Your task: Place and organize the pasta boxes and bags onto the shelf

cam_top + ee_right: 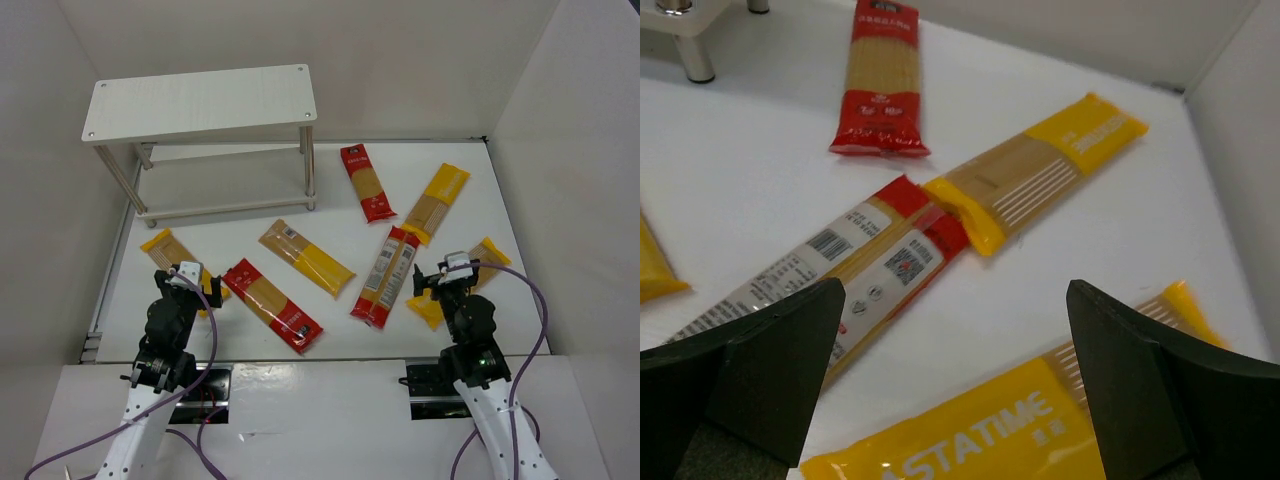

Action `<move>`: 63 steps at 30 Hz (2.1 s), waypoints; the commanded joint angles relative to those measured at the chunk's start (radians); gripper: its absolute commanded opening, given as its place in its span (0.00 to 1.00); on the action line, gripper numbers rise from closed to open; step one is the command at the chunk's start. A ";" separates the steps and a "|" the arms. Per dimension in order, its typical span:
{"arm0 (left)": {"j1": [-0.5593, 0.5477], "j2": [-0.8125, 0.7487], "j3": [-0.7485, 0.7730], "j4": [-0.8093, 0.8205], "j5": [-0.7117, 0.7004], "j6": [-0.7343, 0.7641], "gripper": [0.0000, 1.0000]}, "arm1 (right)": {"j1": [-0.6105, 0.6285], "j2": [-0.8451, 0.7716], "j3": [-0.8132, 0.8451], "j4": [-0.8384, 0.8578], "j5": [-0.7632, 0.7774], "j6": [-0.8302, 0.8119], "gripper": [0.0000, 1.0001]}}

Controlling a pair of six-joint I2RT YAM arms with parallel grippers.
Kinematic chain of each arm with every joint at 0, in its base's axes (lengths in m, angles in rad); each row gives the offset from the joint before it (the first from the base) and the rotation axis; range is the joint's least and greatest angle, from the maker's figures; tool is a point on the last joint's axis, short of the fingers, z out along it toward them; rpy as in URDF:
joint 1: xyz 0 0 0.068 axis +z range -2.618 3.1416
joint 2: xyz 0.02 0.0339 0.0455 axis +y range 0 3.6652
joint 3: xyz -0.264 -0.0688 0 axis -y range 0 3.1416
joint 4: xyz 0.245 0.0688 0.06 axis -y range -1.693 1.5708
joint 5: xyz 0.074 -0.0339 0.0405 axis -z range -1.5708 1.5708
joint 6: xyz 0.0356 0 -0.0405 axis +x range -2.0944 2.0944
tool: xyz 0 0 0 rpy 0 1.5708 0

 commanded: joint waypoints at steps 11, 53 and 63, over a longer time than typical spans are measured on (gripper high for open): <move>-0.005 -0.120 -0.034 0.026 -0.009 -0.023 1.00 | -0.006 0.050 0.561 -0.161 0.079 -0.322 1.00; -0.005 -0.120 -0.034 0.026 -0.009 -0.023 1.00 | -0.083 1.502 1.161 -0.424 -0.317 0.003 1.00; -0.005 -0.120 -0.034 0.026 -0.009 -0.023 1.00 | -0.052 1.806 1.330 -0.312 -0.292 -0.022 1.00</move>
